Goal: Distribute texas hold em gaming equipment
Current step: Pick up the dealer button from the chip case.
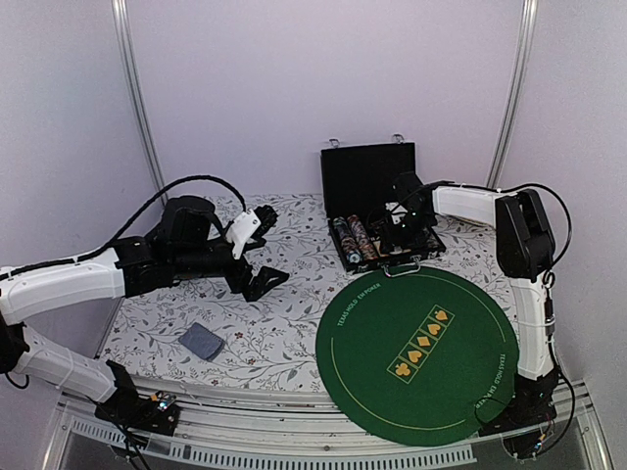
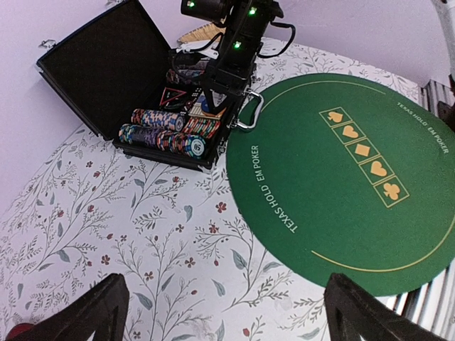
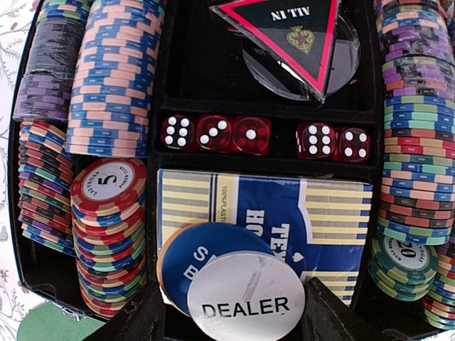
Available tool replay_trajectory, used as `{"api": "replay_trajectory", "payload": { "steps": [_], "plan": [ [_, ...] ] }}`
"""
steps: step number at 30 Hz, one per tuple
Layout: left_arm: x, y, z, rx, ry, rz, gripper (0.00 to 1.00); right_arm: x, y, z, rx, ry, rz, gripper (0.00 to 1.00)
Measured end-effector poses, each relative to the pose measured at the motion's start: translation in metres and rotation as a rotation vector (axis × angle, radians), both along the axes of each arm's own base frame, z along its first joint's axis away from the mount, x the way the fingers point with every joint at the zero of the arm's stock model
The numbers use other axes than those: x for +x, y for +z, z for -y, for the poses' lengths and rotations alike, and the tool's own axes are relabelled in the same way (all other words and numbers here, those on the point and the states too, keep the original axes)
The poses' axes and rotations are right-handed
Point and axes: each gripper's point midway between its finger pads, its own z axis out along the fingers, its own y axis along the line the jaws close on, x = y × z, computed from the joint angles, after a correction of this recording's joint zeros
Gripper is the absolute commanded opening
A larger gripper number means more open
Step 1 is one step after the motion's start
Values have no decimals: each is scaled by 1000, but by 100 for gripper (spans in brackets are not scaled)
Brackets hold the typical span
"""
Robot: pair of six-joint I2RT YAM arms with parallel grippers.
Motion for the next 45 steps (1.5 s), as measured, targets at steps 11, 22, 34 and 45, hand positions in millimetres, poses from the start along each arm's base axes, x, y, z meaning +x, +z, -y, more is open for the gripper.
{"api": "replay_trajectory", "payload": {
  "steps": [11, 22, 34, 45],
  "plan": [
    [1, 0, 0, 3, -1, 9, 98, -2, 1, -7, 5, 18, 4, 63],
    [3, 0, -1, 13, 12, 21, 98, -2, 1, -9, 3, 27, 6, 63],
    [3, 3, -2, 10, 10, 28, 98, 5, 0, -14, -6, 45, 14, 60],
    [3, 3, -2, 9, 10, 29, 98, 6, -1, -11, -39, 37, 23, 47]
  ]
}}
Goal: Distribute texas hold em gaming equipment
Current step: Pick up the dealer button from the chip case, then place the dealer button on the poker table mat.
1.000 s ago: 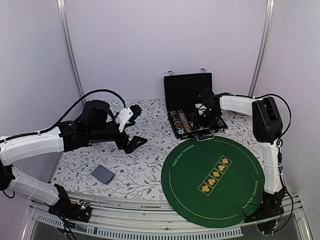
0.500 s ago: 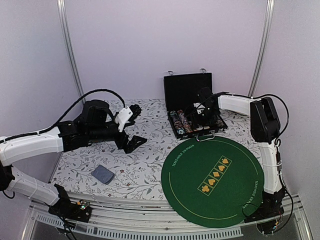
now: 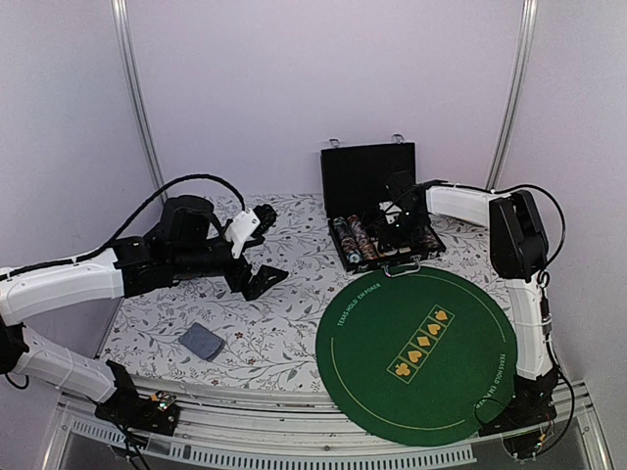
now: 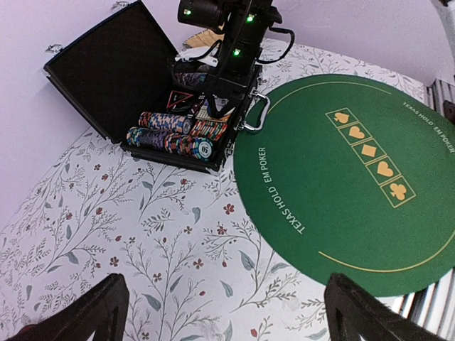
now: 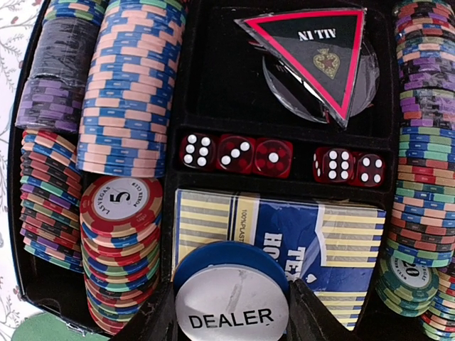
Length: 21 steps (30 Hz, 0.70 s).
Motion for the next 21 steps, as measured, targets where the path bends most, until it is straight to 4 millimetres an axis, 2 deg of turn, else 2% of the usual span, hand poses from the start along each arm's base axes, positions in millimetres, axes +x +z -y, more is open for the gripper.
{"api": "replay_trajectory", "payload": {
  "steps": [8, 21],
  "plan": [
    [0, 1, 0, -2, 0, 3, 98, 1, 5, 0, -4, -5, 11, 41],
    [0, 2, -1, 0, -3, 9, 98, 5, 39, 1, 2, -13, 82, 38]
  ]
}}
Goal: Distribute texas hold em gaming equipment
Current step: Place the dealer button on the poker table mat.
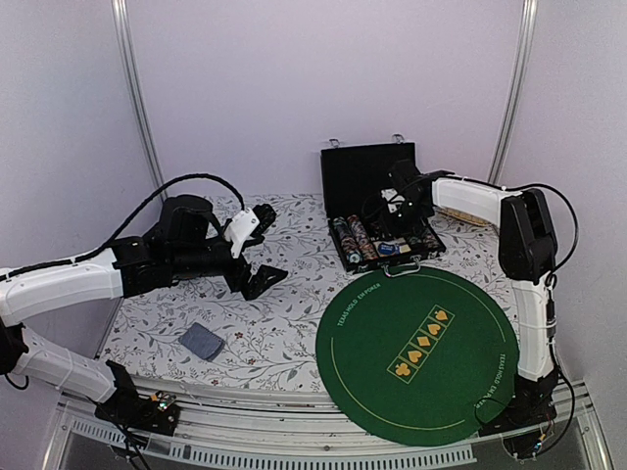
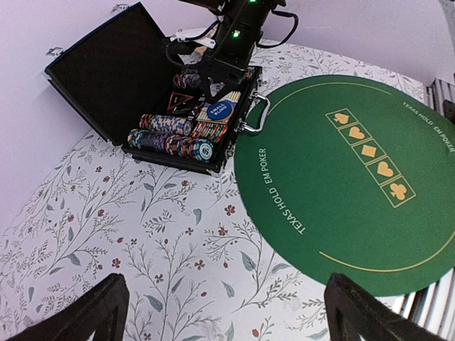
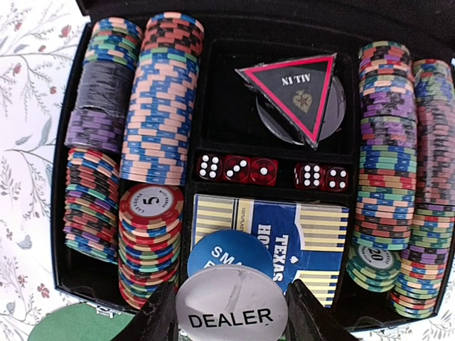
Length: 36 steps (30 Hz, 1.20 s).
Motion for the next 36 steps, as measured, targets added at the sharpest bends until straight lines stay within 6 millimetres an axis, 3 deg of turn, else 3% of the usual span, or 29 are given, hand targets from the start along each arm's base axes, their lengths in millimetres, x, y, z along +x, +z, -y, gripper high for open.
{"api": "replay_trajectory", "payload": {
  "steps": [6, 9, 12, 14, 17, 21, 25, 28, 33, 36],
  "plan": [
    [0, 2, -1, -3, 0, 4, 98, -10, 27, -6, 21, 21, 36, 37],
    [-1, 3, -1, -6, 0, 6, 98, -36, 44, -21, 30, 76, 49, 37],
    [-1, 4, -1, -8, 1, 8, 98, -81, 47, -49, 36, 174, 28, 37],
    [0, 4, -1, -7, 3, 9, 98, -109, 34, -65, 30, 231, -14, 36],
    [0, 4, -2, -6, 7, 10, 98, -156, -3, -80, 5, 303, -126, 36],
    [1, 4, -2, -3, 11, 12, 98, -194, -42, -88, -17, 340, -249, 36],
    [1, 4, -3, -1, 14, 15, 98, -206, -64, -91, -40, 351, -304, 39],
    [1, 4, -3, 0, 15, 16, 98, -207, -64, -92, -37, 346, -306, 50],
    [2, 4, -3, 3, 17, 20, 98, -208, -64, -94, -21, 345, -309, 83],
    [2, 4, -4, 6, 18, 23, 98, -211, -60, -98, -8, 356, -311, 89]
  ]
}}
